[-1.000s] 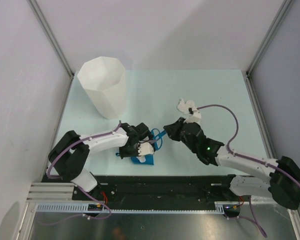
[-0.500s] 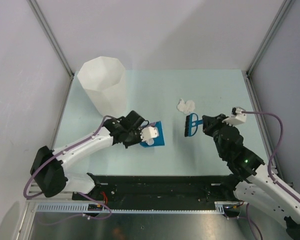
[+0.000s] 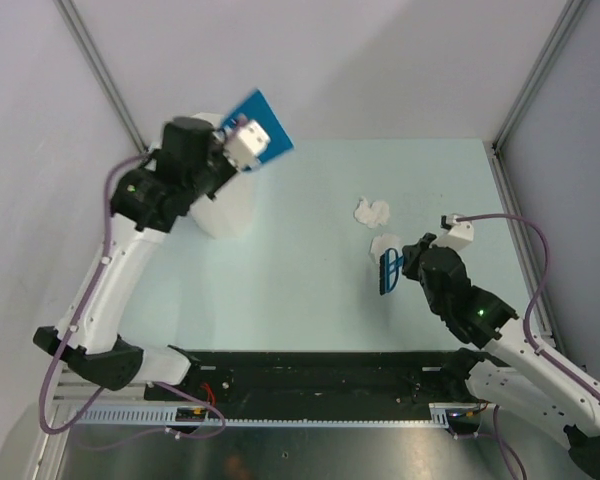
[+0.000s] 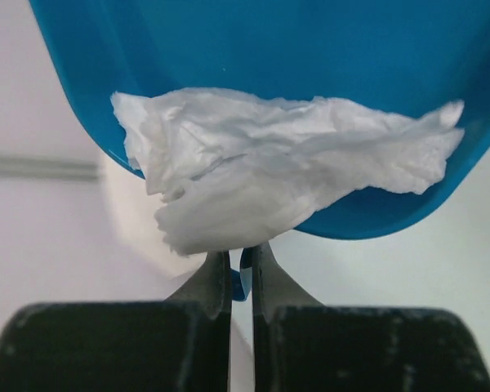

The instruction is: Sweep away the paper scraps from the table

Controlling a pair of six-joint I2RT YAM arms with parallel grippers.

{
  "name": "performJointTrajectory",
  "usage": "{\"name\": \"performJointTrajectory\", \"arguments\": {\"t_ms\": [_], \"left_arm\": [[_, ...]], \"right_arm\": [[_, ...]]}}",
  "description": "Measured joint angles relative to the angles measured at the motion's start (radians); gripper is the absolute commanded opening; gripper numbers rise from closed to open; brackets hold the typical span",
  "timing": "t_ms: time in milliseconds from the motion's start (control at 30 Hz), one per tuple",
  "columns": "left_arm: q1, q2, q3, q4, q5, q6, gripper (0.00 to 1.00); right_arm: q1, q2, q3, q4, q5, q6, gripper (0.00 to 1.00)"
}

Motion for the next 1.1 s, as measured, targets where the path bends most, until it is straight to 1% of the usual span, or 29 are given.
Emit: {"name": "performJointTrajectory", "arguments": {"t_ms": [100, 233, 400, 567, 700, 800, 933, 1100], "left_arm": [[0.079, 0.036, 0.172, -0.038, -0.089, 0.035, 0.0], [0.115, 0.08, 0.314, -0.074, -0.281, 0.155, 0.0], [0.197, 0.237, 0.475, -0.077, -0.589, 0.389, 0.0], [0.252, 0.44, 0.602, -0.081, -0.827, 0.655, 0.0], [0.256, 0.517, 0.627, -0.073, -0.939, 0.804, 0.0], [0.256, 0.528, 0.621, -0.068, -0.996, 0.865, 0.0], [0.253, 0.516, 0.573, -0.059, -1.051, 0.891, 0.0], [0.247, 0.515, 0.559, -0.057, -1.05, 0.896, 0.0]], "right_arm": [[0.005, 0.002, -0.005, -0.003, -0.014, 0.0, 0.0], [0.015, 0.008, -0.023, 0.002, -0.027, 0.004, 0.0], [0.043, 0.029, -0.046, 0.003, -0.037, 0.011, 0.0], [0.075, 0.035, -0.047, 0.013, -0.036, 0.013, 0.0], [0.092, 0.041, -0.047, 0.026, -0.036, 0.019, 0.0], [0.101, 0.043, -0.047, 0.033, -0.035, 0.019, 0.0], [0.111, 0.043, -0.047, 0.036, -0.03, 0.02, 0.0], [0.112, 0.043, -0.047, 0.04, -0.012, 0.014, 0.0]]}}
